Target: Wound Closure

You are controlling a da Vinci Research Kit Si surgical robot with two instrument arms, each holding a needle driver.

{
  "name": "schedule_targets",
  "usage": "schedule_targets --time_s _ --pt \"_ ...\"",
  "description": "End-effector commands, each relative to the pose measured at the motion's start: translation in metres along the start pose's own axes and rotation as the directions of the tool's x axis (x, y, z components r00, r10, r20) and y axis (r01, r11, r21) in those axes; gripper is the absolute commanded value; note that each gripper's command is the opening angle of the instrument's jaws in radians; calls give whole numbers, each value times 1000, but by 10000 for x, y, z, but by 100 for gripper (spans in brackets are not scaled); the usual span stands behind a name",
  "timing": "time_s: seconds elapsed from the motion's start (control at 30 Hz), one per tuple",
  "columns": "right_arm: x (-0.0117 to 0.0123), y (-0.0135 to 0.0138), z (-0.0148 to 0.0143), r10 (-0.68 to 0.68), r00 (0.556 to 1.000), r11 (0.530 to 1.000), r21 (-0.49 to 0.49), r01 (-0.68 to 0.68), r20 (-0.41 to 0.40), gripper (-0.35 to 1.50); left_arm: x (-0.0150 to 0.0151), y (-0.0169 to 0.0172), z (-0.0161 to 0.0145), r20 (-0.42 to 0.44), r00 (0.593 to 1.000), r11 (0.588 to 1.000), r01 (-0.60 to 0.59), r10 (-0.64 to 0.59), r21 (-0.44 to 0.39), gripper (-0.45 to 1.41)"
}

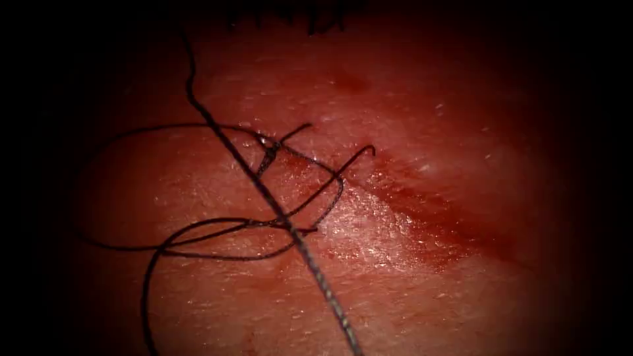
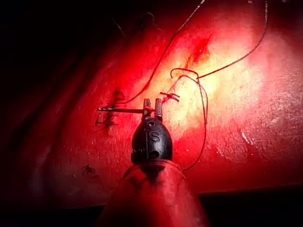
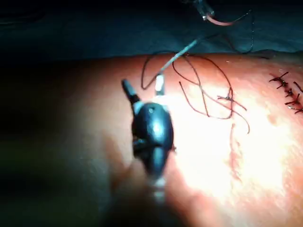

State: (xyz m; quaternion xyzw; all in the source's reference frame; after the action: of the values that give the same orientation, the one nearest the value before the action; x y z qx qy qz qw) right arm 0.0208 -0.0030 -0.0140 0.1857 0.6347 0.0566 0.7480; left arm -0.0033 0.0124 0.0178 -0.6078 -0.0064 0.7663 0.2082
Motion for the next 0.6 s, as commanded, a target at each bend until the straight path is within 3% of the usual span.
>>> schedule_targets --time_s 0.03,0.17,0.27,0.33,0.47,0.6 --pt "-1 -10 -7 11 999 1000 16 -10 -32 143 -5 -1 6 -5 1000 1000 0 0 0 -45" --pt "7 -12 -41 31 990 999 26 -28 -140 148 -7 -6 0 -16 1000 1000 8 -7 5 -45" --pt "9 -9 -69 43 985 999 0 -44 -167 148 -9 -10 -5 -23 1000 1000 15 -15 12 -45" --pt "7 1 -84 59 979 998 -17 -64 -193 136 -9 -11 -6 -28 999 1000 27 -27 14 -45" --pt "-4 35 -88 77 985 985 -140 -98 -152 131 -9 -9 -3 -26 999 999 27 -27 19 -45" --pt "-26 84 -82 91 995 955 -282 -95 -28 113 -8 -6 -2 -27 999 999 28 -27 20 -45"
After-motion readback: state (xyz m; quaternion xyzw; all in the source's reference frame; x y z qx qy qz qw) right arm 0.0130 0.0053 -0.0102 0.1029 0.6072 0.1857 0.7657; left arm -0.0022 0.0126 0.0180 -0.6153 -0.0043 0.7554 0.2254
